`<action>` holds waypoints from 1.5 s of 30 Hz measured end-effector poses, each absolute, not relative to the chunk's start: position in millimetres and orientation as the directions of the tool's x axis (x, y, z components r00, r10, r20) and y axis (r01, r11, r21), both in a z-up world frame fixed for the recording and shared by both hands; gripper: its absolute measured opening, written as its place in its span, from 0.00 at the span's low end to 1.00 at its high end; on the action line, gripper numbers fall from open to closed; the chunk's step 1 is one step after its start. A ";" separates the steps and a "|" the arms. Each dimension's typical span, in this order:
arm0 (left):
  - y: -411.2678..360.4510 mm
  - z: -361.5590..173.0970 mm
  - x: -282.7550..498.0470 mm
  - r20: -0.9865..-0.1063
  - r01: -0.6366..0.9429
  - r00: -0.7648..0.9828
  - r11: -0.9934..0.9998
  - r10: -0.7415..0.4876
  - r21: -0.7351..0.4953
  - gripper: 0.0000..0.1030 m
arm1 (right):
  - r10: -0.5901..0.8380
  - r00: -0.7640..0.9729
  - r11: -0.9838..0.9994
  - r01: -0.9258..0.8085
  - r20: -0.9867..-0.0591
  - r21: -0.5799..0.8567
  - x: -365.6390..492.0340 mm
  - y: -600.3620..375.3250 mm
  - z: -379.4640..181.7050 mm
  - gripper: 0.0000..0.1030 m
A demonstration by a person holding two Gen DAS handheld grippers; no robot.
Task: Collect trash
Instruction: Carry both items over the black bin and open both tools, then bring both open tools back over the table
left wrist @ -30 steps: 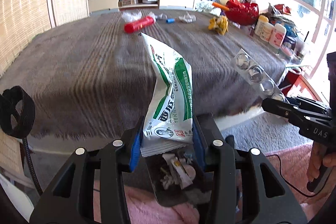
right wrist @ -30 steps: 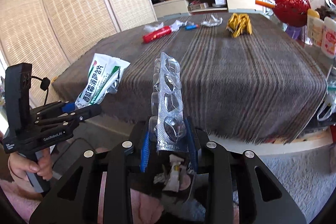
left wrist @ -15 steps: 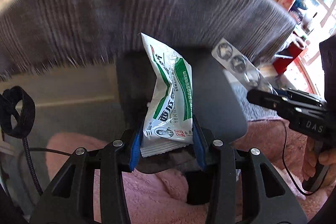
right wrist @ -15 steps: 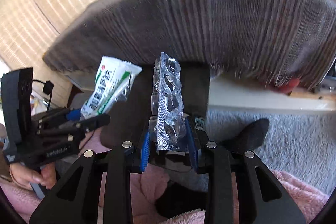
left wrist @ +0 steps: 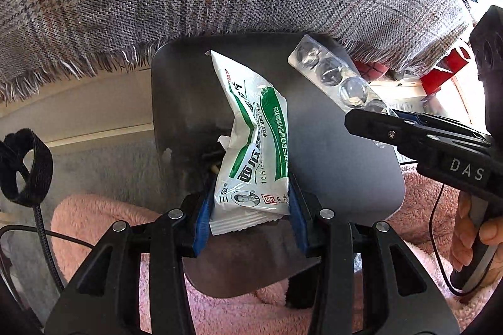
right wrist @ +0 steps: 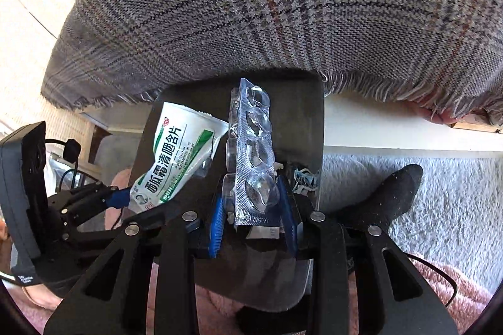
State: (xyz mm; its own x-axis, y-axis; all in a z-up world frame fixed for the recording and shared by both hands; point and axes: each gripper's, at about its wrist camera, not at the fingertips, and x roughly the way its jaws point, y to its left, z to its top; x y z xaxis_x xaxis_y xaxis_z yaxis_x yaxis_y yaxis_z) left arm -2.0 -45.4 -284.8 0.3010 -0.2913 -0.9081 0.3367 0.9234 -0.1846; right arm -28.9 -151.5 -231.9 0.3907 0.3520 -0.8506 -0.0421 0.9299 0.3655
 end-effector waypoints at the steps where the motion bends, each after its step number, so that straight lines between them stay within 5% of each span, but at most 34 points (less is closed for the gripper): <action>1: -45.2 -284.7 -0.8 -0.908 0.336 0.301 0.923 -0.293 -0.186 0.41 | 0.351 0.391 0.930 -0.041 -0.851 0.364 -27.9 -151.6 -231.5 0.35; 4: -45.6 -280.6 3.4 -0.907 0.337 0.305 0.924 -0.292 -0.184 0.46 | 0.339 0.397 0.933 -0.026 -0.853 0.359 -24.8 -153.6 -228.7 0.37; 7: -44.6 -270.9 6.8 -0.905 0.337 0.321 0.926 -0.280 -0.168 0.58 | 0.322 0.425 0.935 -0.004 -0.846 0.354 -23.9 -159.5 -220.3 0.61; 10: -43.2 -265.6 7.0 -0.903 0.335 0.335 0.929 -0.271 -0.154 0.68 | 0.297 0.450 0.943 0.003 -0.842 0.334 -25.7 -163.9 -212.1 0.63; 17: -40.8 -245.3 8.2 -0.887 0.329 0.385 0.936 -0.255 -0.127 0.91 | 0.233 0.522 0.960 0.012 -0.821 0.280 -29.3 -180.9 -193.4 0.84; 21: -35.6 -228.4 10.7 -0.870 0.321 0.423 0.940 -0.253 -0.117 0.92 | 0.218 0.566 0.963 0.009 -0.795 0.270 -30.4 -186.3 -175.8 0.91; 34: -18.1 -136.1 47.6 -0.747 0.304 0.616 0.950 -0.250 -0.067 0.92 | 0.108 0.786 0.958 0.081 -0.609 0.274 0.1 -241.9 -73.2 0.93; 45: -19.9 -88.1 130.9 -0.687 0.283 0.693 0.959 -0.220 -0.021 0.92 | 0.059 0.803 0.963 0.111 -0.593 0.247 83.5 -251.8 -43.9 0.93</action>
